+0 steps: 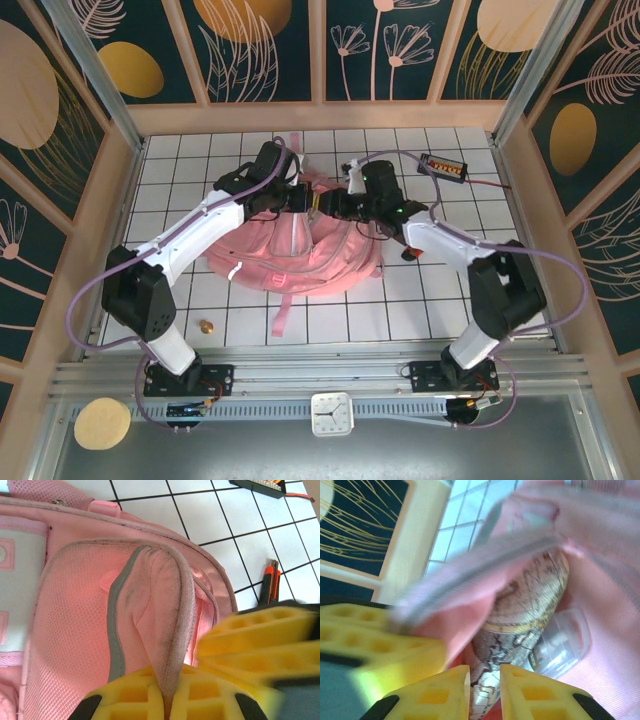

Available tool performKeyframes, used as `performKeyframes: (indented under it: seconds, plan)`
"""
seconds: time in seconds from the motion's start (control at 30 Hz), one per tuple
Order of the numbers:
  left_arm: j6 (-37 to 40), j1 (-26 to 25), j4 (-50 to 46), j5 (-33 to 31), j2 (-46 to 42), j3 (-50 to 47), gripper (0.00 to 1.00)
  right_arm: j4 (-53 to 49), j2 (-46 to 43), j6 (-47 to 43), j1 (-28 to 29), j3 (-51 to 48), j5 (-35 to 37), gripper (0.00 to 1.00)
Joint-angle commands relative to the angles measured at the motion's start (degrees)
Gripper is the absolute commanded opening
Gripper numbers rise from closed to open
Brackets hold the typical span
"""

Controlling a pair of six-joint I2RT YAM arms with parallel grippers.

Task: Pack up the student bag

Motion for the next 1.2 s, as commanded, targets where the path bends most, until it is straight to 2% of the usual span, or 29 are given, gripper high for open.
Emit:
performKeyframes:
  seconds: [0.0,0.03,0.07,0.1,0.23,0.3,0.33,0.43,0.5,0.6,0.67,0.73,0.87,0.97,1.17]
  plan:
    - [-1.05,0.56,6.54,3.05,0.95,-0.02,0.0,0.35,-12.15,-6.88,-0.26,-2.7,8.74,0.26]
    - [-1.79,0.56,7.4,3.83,1.19,-0.51,0.0,0.1,-14.49,-7.59,-0.28,-4.07,10.36,0.27]
    - [-2.66,0.56,8.36,4.94,1.33,-1.06,0.06,-0.54,-16.81,-8.11,-0.28,-5.39,11.49,0.27]
    - [-3.52,0.56,9.49,6.3,1.33,-1.63,0.19,-1.74,-18.72,-8.13,-2.13,-6.54,12.19,0.31]
    - [-6.35,0.56,11.54,8.6,0.24,-3.45,0.63,-5.9,-23.26,-7.67,-5.37,-9.17,9.09,0.31]
    - [-8.08,0.56,10.25,7.87,-1.88,-3.7,0.83,-7.46,-24.57,-8.27,-5.46,-10.15,7.86,0.34]
    - [-9.16,0.58,9.4,7.63,-2.97,-3.7,0.9,-8.25,-24.82,-8.66,-5.47,-10.34,7.23,0.36]
    - [-17.48,0.54,5.22,6.32,-7.45,-5.98,0.91,-12.01,-23.94,-10.0,-5.21,-10.25,5.28,0.35]
    - [-26.7,0.56,3.72,6.22,-11.81,-11.36,0.91,-13.77,-22.94,-10.39,-4.23,-10.26,4.2,0.33]
    - [-40.01,0.63,8.76,5.91,-21.69,-24.19,0.91,-16.35,-20.34,-11.99,-1.47,-9.6,2.76,0.36]
    - [-46.19,1.86,11.03,5.16,-27.93,-31.46,0.9,-17.32,-18.73,-12.65,0.81,-9.68,3.32,0.39]
    - [-53.48,3.41,16.15,6.34,-33.01,-39.17,0.89,-16.78,-17.67,-12.27,2.5,-10.18,3.88,0.39]
    - [-70.84,2.83,36.48,6.21,-38.71,-56.33,0.83,-13.87,-15.9,-11.12,4.02,-10.61,2.79,0.41]
    - [-73.12,2.41,42.09,2.87,-37.24,-58.4,0.8,-13.07,-14.96,-11.03,4.54,-10.3,1.68,0.41]
    - [-73.06,1.41,47.2,1.08,-29.49,-54.69,0.76,-13.3,-14.15,-12.06,4.93,-9.6,0.37,0.41]
